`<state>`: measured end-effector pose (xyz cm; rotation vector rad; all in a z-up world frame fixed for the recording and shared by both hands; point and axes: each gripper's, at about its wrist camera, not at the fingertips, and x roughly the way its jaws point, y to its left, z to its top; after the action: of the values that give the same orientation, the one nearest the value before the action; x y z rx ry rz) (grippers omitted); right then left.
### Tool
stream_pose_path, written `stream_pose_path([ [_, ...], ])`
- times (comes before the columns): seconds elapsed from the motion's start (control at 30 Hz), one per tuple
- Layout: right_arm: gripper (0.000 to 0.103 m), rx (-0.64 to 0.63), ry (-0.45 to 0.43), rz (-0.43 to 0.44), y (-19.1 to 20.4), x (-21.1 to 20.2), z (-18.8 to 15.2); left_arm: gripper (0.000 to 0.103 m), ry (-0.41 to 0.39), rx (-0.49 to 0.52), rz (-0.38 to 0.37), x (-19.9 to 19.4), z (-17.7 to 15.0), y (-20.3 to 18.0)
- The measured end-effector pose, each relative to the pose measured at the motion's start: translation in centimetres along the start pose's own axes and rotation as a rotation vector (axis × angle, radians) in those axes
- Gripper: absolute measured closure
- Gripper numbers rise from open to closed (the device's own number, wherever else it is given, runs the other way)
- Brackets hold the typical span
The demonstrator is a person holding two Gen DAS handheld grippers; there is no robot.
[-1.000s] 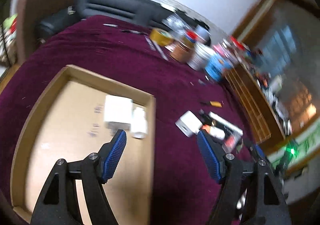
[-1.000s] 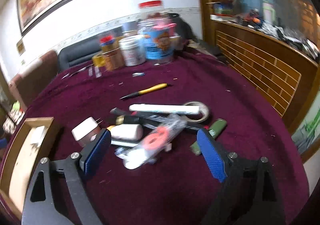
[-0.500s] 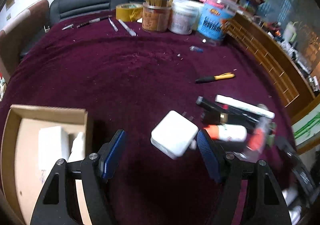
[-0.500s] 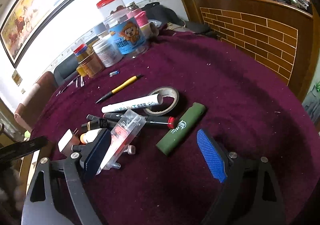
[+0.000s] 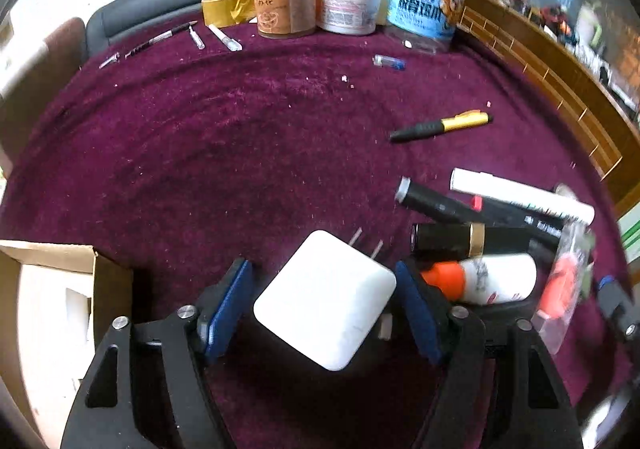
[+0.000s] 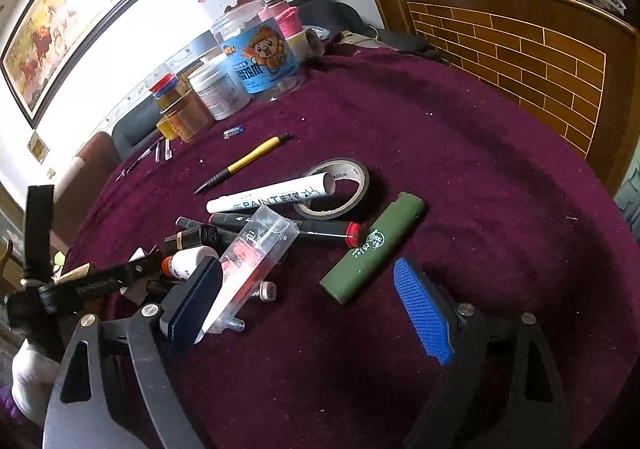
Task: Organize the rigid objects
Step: 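Grasp the white square charger with the left gripper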
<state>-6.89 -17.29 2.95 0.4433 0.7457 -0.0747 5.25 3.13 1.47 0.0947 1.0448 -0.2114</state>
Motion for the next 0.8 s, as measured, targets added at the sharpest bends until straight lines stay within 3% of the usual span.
stream_pose_path([
  [0.4,0.015,0.036,0.021,0.001,-0.7,0.4,0.1,0.05,0.007,-0.119,-0.103,-7.1,-5.9,2.3],
  [0.63,0.015,0.051,0.022,-0.002,-0.9,0.4,0.0,0.05,0.02,-0.133,-0.097,-6.7,-9.3,1.9],
  [0.8,0.015,0.065,0.029,-0.007,-1.3,0.4,0.0,0.044,-0.073,-0.1,-0.061,-6.2,-10.2,0.7],
])
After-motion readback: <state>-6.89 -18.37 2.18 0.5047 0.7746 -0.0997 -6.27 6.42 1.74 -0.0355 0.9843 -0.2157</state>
